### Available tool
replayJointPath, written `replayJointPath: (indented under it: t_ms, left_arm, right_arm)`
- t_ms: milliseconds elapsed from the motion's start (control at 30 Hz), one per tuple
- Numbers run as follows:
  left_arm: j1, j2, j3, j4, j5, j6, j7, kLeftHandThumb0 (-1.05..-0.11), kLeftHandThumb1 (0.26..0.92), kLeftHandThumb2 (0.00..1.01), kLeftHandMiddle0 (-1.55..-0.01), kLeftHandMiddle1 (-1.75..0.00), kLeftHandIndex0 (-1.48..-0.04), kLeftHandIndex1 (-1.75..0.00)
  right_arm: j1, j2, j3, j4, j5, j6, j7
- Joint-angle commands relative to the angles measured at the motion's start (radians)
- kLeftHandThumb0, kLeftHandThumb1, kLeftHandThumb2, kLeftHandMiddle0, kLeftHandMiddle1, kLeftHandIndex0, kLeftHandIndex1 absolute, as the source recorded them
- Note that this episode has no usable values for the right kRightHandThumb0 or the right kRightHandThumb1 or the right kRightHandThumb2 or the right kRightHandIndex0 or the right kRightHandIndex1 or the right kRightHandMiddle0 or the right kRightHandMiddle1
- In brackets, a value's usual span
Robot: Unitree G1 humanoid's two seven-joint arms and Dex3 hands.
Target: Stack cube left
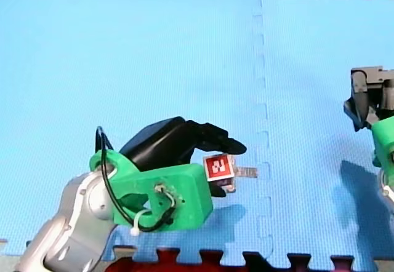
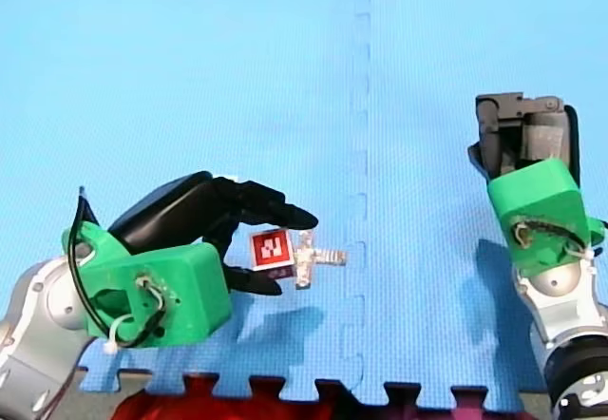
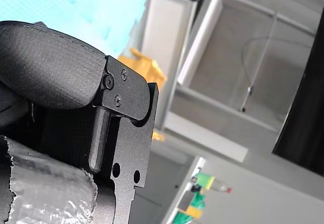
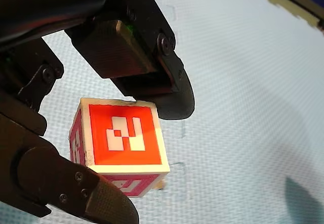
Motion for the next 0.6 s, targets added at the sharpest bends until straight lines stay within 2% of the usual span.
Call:
replayJointPath:
  t_ms: [0,100,167,300,567]
  left_arm:
    - [-0.038,-0.024,-0.041,0.105,0.057,0.011,0.044,-0.476,0.766,0.0,-0.97,-1.75,-1.29,-0.07]
    - [-0.054,-0.037,-0.051,0.135,0.088,0.038,0.067,-0.475,0.764,0.0,-0.98,-1.75,-1.29,-0.07]
    - [-0.065,-0.046,-0.046,0.172,0.094,0.008,0.113,-0.472,0.769,0.0,-0.98,-1.75,-1.29,-0.06]
    - [-0.094,-0.056,-0.039,0.267,0.095,-0.094,0.209,-0.469,0.771,0.0,-0.98,-1.75,-1.29,-0.06]
    - [-0.147,-0.072,-0.023,0.402,0.072,-0.196,0.267,-0.464,0.771,0.0,-0.98,-1.75,-1.28,-0.05]
  right_arm:
    - [-0.009,0.004,-0.003,0.008,0.003,0.006,-0.007]
    - [-0.014,0.009,-0.004,0.012,0.004,0.008,-0.01]
    - [-0.017,0.011,-0.004,0.014,0.002,0.009,-0.014]
    - [-0.019,0.012,-0.003,0.016,0.001,0.009,-0.019]
    - [-0.021,0.015,0.001,0.025,-0.008,0.016,-0.034]
